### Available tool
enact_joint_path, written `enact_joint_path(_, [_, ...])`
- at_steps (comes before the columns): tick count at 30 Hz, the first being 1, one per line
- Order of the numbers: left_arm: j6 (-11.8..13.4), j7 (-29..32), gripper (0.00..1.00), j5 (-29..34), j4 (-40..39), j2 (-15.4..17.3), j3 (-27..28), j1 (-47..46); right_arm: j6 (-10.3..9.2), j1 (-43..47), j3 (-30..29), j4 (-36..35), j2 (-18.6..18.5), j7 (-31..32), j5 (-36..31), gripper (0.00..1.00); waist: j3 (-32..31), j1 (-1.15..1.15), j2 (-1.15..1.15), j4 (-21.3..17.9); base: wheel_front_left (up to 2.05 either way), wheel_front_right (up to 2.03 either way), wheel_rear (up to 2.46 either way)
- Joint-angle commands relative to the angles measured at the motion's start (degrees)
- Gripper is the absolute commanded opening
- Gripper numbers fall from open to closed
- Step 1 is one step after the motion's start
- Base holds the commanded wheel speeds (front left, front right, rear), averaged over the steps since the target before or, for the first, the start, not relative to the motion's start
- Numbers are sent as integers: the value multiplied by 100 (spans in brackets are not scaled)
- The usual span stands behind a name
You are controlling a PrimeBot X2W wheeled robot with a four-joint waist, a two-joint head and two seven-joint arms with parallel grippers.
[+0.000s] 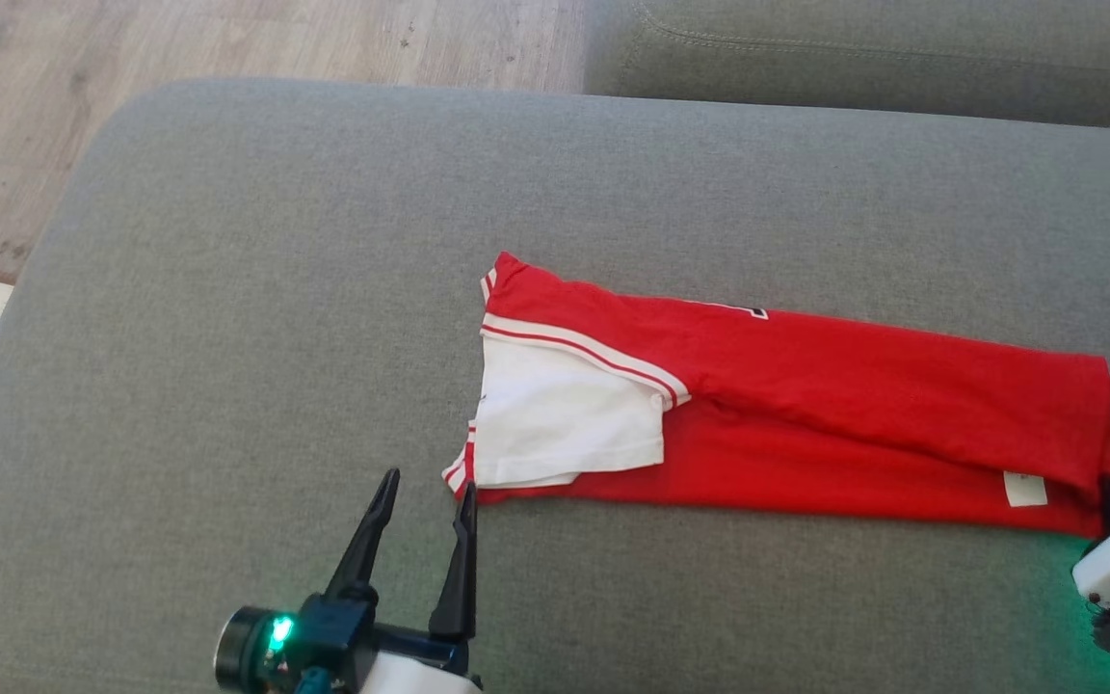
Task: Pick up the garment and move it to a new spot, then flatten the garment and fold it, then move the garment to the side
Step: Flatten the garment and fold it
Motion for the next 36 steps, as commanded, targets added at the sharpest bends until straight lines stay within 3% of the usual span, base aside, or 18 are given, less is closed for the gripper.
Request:
enact_joint_path(1, [-33, -71, 100, 67, -139, -27, 236, -97, -5, -61, 132, -235, -191, -74, 52, 0, 4, 0, 0, -4, 0, 0, 0])
enact_joint_path(11, [-201, -71, 100, 175, -40, -123, 340, -42, -5, -94, 588, -910, -253, -273, 551, 0, -56, 0, 0, 39, 0, 0, 0])
enact_joint_path(23, [-367, -71, 100, 223, 122, -166, 338, 72, -5, -287, 2274, -2597, 79, 113, 1042, 0, -369, 0, 0, 394, 0, 0, 0])
enact_joint_path(28, [-432, -71, 100, 232, 196, -187, 269, 55, -5, -610, 3027, -2543, 349, 233, 1124, 0, -377, 0, 0, 681, 0, 0, 0])
enact_joint_path(36, [-485, -70, 100, 235, 300, -258, 202, -29, -5, -1221, 3925, -1875, 615, 76, 1352, 0, -293, 0, 0, 1159, 0, 0, 0])
